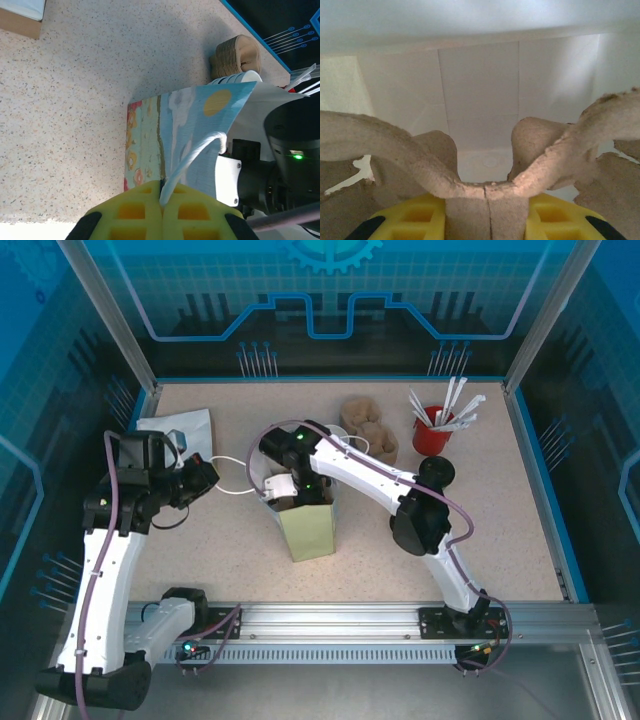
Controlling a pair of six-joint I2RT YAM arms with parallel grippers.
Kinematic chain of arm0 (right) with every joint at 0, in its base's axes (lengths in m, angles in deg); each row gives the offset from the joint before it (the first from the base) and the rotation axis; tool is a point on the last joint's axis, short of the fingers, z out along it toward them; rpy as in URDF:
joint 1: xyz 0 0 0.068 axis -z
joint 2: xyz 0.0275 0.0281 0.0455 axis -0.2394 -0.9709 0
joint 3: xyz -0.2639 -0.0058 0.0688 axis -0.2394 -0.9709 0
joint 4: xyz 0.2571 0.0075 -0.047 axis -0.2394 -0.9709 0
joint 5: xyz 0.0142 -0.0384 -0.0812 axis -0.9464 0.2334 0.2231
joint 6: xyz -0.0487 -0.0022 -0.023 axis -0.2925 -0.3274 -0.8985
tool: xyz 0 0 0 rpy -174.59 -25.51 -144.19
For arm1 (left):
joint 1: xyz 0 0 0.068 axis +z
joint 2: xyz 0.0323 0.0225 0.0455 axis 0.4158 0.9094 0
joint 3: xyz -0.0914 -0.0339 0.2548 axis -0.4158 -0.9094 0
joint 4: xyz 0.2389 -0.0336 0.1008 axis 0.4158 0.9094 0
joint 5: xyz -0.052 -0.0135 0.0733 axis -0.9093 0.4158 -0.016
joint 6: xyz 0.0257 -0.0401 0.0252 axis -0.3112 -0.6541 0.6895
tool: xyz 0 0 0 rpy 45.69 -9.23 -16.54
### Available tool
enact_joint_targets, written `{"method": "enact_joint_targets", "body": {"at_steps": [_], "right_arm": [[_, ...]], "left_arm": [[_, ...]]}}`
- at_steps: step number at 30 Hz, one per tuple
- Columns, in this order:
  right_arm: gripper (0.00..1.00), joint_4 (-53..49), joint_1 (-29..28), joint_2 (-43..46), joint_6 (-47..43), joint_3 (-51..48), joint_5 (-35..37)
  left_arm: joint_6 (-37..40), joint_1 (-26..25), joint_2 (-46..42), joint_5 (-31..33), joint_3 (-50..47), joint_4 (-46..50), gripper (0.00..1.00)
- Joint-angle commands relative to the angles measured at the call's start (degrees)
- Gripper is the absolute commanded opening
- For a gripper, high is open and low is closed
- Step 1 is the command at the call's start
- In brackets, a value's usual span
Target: Pack the takeout coffee
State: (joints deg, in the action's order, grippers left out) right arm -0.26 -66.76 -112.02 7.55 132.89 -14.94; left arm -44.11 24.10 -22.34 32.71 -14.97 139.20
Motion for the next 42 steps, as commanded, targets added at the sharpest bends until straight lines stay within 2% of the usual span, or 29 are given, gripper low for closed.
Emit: {"method": "enact_joint_targets", "body": {"at_steps": [1, 18, 27, 33, 42], "right_arm": [[0.3, -2.52, 0.35, -2.41, -0.35, -1.39, -0.24], [0.31, 0.05, 0.53, -4.92, -0.04, -4.63, 1.96], [0.32, 1.64, 0.68, -5.51, -0.32, -6.87, 6.05], [0.36, 2.7, 0.79, -3.63, 0.73, -5.45, 2.43], [0.51, 2.12, 0.91, -1.22, 2.27, -0.65, -3.34]], "left_arm": [[0.46, 0.56, -0.1, -1.1, 2.53, 0.34, 0.0], [-1.06, 0.57, -0.07, -3.59, 4.08, -0.47, 0.0], [-2.08, 0.57, -0.23, -4.98, 5.61, -1.01, 0.0], [-2.27, 0.56, -0.19, -5.59, 5.79, -0.95, 0.0], [-1.96, 0.56, -0.11, -6.69, 5.85, -0.71, 0.0]]}}
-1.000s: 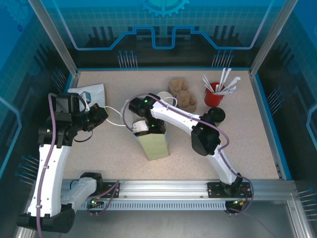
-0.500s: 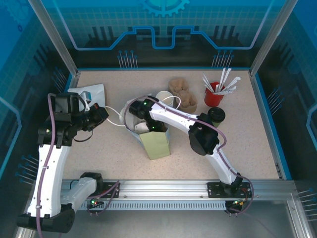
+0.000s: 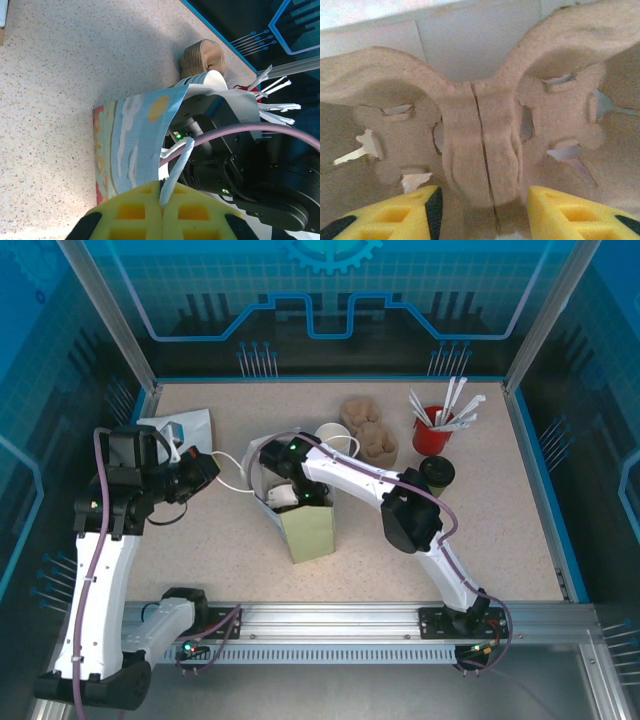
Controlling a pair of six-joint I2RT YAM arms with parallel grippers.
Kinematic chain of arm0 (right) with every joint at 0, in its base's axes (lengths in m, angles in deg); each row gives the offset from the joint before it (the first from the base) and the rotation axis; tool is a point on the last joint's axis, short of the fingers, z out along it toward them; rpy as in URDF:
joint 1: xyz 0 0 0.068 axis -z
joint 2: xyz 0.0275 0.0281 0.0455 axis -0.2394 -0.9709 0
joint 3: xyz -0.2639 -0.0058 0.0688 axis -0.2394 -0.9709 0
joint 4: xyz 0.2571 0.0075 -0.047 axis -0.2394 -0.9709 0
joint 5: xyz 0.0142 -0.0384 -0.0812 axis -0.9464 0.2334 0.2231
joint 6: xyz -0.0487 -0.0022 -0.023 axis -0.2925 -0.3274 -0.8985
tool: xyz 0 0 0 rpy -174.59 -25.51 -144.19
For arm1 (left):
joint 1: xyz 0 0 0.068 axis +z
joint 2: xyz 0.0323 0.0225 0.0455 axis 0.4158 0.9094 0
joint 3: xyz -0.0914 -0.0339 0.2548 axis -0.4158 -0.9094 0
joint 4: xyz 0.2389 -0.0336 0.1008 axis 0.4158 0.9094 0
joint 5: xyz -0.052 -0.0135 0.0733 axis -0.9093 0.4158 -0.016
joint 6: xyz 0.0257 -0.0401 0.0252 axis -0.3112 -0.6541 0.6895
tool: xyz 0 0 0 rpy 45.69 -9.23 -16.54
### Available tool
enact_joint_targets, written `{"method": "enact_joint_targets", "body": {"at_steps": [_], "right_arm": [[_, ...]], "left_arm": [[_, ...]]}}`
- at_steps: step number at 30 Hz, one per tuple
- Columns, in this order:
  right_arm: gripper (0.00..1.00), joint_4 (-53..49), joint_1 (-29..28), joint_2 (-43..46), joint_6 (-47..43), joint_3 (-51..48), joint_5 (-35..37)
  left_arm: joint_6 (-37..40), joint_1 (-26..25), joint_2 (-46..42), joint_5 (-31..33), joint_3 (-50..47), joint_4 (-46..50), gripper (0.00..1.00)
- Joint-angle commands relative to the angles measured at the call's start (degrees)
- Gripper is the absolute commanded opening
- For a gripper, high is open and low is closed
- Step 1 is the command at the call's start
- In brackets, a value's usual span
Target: Pack the takeout coffee
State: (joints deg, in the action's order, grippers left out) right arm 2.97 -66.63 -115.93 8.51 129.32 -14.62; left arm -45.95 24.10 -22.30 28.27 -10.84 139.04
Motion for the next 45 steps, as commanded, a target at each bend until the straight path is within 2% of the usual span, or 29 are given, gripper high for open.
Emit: {"method": "enact_joint_targets", "body": {"at_steps": [1, 13, 24, 29, 36, 45], "right_arm": [[0.53, -1.21, 0.75, 2.87, 1.52, 3.68, -4.21], [0.68, -5.44, 0.8, 5.01, 2.51, 14.09, -6.93], [0.76, -3.55, 1.61, 10.72, 7.05, 20.94, -7.09], [0.85, -1.49, 2.55, 13.88, 9.63, 22.53, -8.24], [0.85, -4.9, 2.55, 13.66, 8.27, 22.17, -8.03], [0.85, -4.17, 2.67, 16.14, 10.18, 22.0, -9.14]], "left_arm": [[-0.04, 0.57, -0.09, -2.35, 1.78, -0.41, 0.0], [1.37, 0.56, -0.06, -0.55, -0.27, 0.6, 0.0], [2.33, 0.6, 0.19, 0.82, -1.2, 0.65, 0.0], [2.27, 0.58, 0.72, 0.68, -1.21, 0.33, 0.0], [2.24, 0.56, 0.9, 1.71, -1.31, 0.42, 0.0], [2.95, 0.56, 0.82, 4.33, -3.17, 0.72, 0.0]]}}
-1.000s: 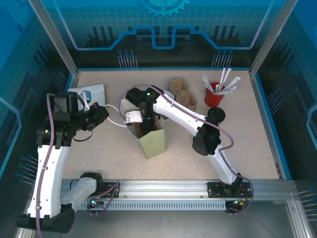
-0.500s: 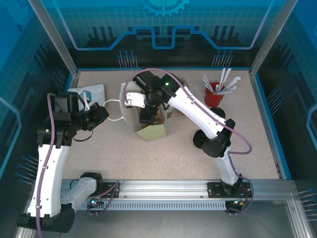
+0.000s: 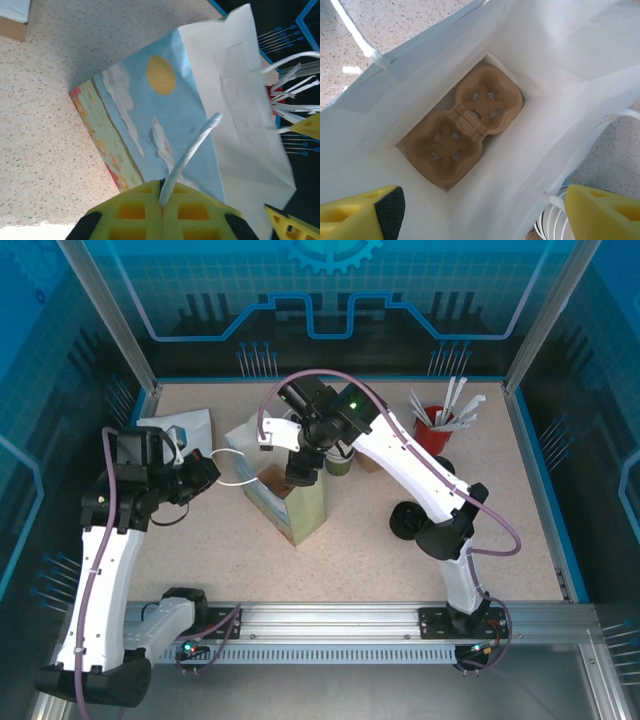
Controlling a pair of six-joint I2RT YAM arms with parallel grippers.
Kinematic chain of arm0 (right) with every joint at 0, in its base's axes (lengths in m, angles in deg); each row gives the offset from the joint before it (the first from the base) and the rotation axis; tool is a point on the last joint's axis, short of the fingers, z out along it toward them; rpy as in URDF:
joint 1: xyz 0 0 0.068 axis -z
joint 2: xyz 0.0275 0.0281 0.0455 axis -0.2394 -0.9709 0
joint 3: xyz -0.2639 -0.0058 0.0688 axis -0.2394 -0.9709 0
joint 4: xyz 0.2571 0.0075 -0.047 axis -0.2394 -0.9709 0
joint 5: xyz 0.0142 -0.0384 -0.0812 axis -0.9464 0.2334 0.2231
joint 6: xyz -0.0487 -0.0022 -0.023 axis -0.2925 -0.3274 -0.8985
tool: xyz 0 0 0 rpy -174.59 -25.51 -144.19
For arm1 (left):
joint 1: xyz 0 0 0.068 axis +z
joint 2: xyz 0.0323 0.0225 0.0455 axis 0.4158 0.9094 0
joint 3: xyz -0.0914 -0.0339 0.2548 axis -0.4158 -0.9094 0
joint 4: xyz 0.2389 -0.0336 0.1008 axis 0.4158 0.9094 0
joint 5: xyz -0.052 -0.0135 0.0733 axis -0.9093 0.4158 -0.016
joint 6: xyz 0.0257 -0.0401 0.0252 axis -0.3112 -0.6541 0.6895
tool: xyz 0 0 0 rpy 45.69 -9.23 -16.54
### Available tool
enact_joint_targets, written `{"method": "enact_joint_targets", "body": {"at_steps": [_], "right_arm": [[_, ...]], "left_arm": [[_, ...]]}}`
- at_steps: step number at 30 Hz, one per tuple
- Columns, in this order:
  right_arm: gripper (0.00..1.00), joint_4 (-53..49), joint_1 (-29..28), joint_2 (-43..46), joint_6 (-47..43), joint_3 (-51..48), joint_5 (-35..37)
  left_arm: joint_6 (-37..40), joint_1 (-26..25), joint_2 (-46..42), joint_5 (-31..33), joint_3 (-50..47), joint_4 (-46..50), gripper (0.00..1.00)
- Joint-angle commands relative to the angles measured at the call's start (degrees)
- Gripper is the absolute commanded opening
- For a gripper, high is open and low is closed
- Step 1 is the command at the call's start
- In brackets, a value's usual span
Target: Pack the takeout coffee
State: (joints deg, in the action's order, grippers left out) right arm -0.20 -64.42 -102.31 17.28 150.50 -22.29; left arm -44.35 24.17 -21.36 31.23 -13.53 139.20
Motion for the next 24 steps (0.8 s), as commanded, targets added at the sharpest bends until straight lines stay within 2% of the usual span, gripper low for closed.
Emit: {"method": "enact_joint_targets", "body": {"at_steps": [1, 7, 9, 10, 12, 15, 19, 22, 24], "right_arm": [[0.85, -0.56, 0.47, 2.92, 1.89, 0.91, -1.18], [0.85, 4.64, 0.76, 7.11, 6.71, 1.44, -2.39], [0.85, 6.59, 0.89, 9.07, 8.87, 1.35, -1.88], [0.85, 7.38, 0.91, 10.15, 10.07, 1.35, -1.42], [0.86, 8.3, 0.91, 12.11, 12.55, 0.89, 0.46], [0.88, 9.05, 0.97, 15.66, 16.21, -1.84, 5.05], [0.92, 11.16, 1.36, 22.66, 20.4, -10.0, 9.59], [1.0, 14.55, 2.48, 29.09, 23.14, -18.58, 12.01], [1.0, 16.77, 4.05, 33.03, 25.53, -23.82, 12.14]], "left_arm": [[1.22, 0.49, -0.21, 1.38, -0.49, 0.57, 0.0], [0.04, 0.51, -0.45, -0.11, -0.81, -0.6, 0.01], [-0.1, 0.49, -0.36, -0.11, -0.71, -0.54, 0.06], [0.03, 0.49, -0.39, 0.05, -0.64, -0.46, 0.1], [0.29, 0.54, -0.38, 0.22, -0.32, -0.17, 0.26], [0.71, 0.49, -0.46, 0.05, 0.31, -0.2, 0.37], [1.2, 0.58, -0.05, -0.19, 3.14, -0.27, 0.63], [2.12, 0.83, 0.94, -0.82, 6.26, 0.26, 0.75], [2.83, 1.09, 1.62, -0.73, 8.11, 1.12, 0.81]]}}
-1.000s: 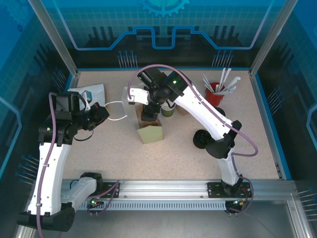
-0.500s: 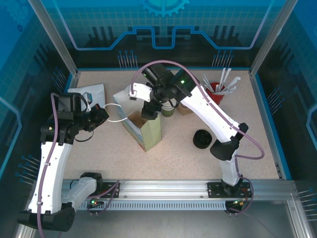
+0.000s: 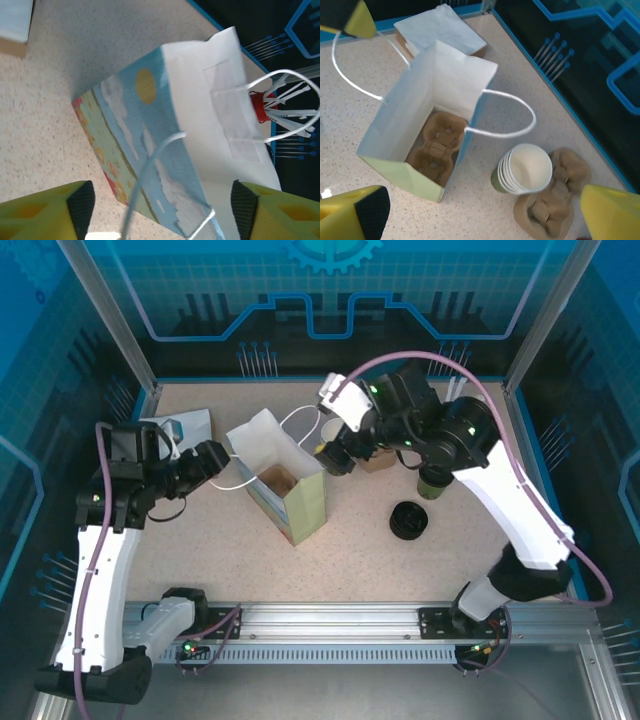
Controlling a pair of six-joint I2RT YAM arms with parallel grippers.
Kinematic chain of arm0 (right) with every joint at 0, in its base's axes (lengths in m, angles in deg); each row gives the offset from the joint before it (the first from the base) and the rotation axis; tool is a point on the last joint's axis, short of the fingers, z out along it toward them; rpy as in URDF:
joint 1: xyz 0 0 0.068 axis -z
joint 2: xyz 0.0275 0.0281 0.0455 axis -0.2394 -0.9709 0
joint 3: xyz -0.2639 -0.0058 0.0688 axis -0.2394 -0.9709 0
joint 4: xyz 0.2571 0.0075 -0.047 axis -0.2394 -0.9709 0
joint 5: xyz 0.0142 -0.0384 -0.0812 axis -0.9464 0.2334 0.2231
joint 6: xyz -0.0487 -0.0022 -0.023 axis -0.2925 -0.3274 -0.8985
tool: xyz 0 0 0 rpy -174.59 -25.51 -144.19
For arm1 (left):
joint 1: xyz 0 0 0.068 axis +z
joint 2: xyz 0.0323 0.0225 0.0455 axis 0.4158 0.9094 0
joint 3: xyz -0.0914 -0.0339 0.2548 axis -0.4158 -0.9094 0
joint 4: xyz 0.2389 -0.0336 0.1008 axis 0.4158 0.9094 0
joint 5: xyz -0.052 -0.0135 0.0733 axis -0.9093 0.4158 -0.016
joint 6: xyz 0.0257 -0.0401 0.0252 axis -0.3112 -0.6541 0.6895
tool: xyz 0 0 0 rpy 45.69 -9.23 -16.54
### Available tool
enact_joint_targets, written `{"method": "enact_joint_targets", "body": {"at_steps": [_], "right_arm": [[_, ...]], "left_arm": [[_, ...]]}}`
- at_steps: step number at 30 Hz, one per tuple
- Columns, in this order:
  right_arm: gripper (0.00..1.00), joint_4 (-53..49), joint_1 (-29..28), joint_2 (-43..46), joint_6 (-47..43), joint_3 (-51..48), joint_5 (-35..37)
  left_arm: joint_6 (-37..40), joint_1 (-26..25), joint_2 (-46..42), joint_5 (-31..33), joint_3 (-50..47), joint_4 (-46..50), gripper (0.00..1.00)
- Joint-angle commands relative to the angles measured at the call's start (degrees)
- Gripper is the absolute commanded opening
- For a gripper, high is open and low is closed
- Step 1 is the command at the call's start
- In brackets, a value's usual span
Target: Pack the takeout coffee
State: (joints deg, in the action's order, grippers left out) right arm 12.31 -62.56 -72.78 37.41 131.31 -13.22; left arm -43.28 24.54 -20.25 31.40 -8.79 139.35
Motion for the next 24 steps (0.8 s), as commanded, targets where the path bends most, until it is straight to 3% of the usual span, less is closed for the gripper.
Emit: {"method": "enact_joint_targets", "body": {"at_steps": [1, 6, 15, 24], "right_arm": [[1.0, 5.25, 3.09, 5.63, 6.54, -7.35, 2.84], [1.0, 7.37, 7.84, 13.59, 10.27, -18.41, 2.57], [1.0, 6.69, 17.66, 23.33, 17.49, -35.23, -1.25], [1.0, 6.53, 20.01, 23.58, 18.73, -39.69, -4.86]], "left_arm": [[2.18, 0.86, 0.67, -0.67, 4.25, 1.25, 0.82], [3.88, 1.94, 0.96, 0.98, 7.39, 3.1, 0.87], [6.26, 2.83, 2.79, 1.29, 11.51, 6.36, 0.85], [7.02, 2.85, 4.42, 0.33, 10.01, 5.88, 0.83]]}}
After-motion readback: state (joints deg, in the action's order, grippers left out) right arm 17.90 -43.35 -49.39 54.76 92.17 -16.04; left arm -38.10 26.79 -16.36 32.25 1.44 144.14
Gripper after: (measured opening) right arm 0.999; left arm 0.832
